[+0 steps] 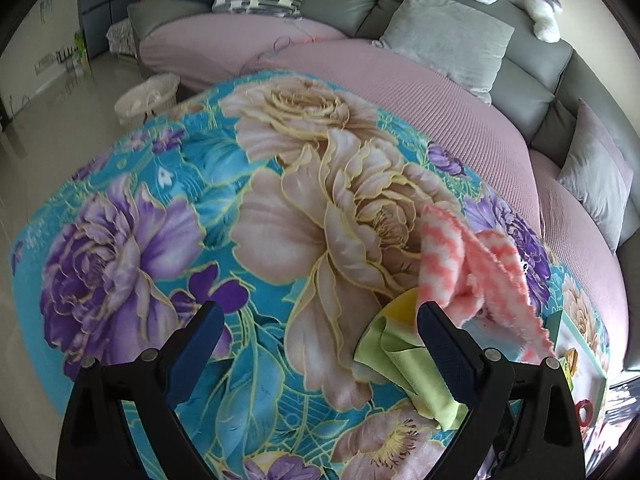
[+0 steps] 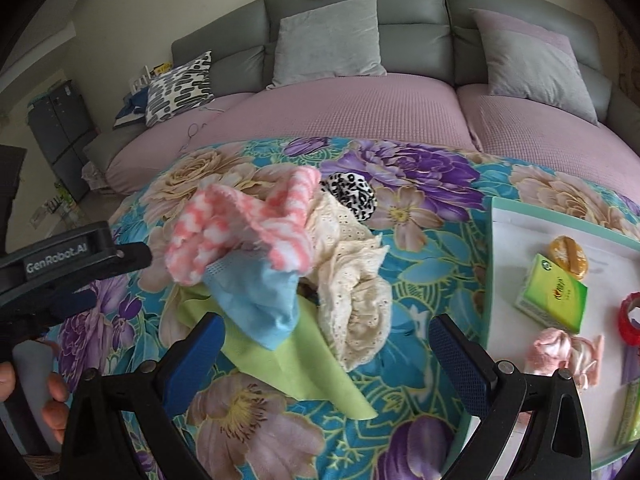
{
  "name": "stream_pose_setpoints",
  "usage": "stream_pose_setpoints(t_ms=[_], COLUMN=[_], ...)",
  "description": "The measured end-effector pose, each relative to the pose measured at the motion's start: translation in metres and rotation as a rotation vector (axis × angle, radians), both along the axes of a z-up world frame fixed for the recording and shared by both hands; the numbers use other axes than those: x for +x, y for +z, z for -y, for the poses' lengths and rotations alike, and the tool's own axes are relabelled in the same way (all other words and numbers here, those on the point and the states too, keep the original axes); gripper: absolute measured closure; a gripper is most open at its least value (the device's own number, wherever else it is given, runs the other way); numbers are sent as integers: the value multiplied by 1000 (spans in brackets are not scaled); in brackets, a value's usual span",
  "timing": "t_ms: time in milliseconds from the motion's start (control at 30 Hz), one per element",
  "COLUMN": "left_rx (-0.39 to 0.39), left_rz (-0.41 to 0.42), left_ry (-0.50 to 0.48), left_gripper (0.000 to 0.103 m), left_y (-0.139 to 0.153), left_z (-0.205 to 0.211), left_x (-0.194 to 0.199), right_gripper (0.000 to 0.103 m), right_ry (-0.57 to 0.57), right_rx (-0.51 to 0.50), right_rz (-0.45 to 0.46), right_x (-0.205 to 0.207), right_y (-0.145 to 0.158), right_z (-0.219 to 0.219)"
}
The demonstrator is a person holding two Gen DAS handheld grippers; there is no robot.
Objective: Organize soft objects
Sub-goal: 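Grasp the pink-white knitted cloth with the left gripper while the right grasps the blue face mask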
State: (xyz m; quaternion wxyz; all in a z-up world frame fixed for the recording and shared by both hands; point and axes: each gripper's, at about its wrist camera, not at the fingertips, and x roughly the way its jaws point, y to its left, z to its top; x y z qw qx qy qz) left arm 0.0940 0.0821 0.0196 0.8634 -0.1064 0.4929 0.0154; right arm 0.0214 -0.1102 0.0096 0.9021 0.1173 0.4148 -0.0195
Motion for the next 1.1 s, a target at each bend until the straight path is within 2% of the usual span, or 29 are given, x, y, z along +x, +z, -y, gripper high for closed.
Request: stream_pose_setpoints(t_ms=[100, 167, 267, 367, 433, 567, 633, 700, 733, 800, 900, 967, 1033, 1067, 1100], left_rx=[-44, -83, -116, -154, -175, -185, -187, -191, -192, -198, -206, -200, -201, -205, -207], left_rz=[-36, -43, -27, 7, 23, 16, 15, 20, 21, 23, 12, 0, -4, 0, 6], left_ry=[-7, -16, -22, -30, -43, -82, -94, -103, -107, -115, -130, -131, -135, -133, -132], left_gripper=[6, 6, 6, 6, 6, 10, 11, 12, 14, 29, 30, 33, 33, 38, 49], left_y=[-12, -16, -15, -11, -9, -11, -11, -12, -12, -14, -19, -23, -25, -26, -26], left_z=[-1, -1, 0, 1, 3, 12, 15, 18, 19, 21, 25, 27, 27, 27, 28], left_x=[4, 5, 4, 3, 4, 7, 8, 9, 9, 10, 14, 16, 17, 17, 18], right_gripper=[3, 15, 21, 35, 40, 54, 58, 58, 58, 58, 59, 65, 67, 70, 71], right_ry=[2, -3, -6, -11, -9, 9, 18, 28, 35, 45, 59, 68, 74, 76, 77], right_rx=[5, 16, 40, 53, 65, 93, 101, 105, 110, 117, 115, 117, 114, 113, 111], right_rz=[-8, -6, 2, 24, 39, 40, 37, 35, 36, 37, 35, 34, 31, 30, 31], right_x=[2, 3, 3, 1, -1, -1, 0, 1, 1, 2, 4, 5, 6, 6, 7], right_y=[-4, -5, -6, -1, 1, 1, -1, -3, -3, -5, -8, -10, -12, -13, -13], right_z=[-2, -2, 0, 2, 3, 2, 1, -1, -2, -4, -9, -12, -14, -15, -15])
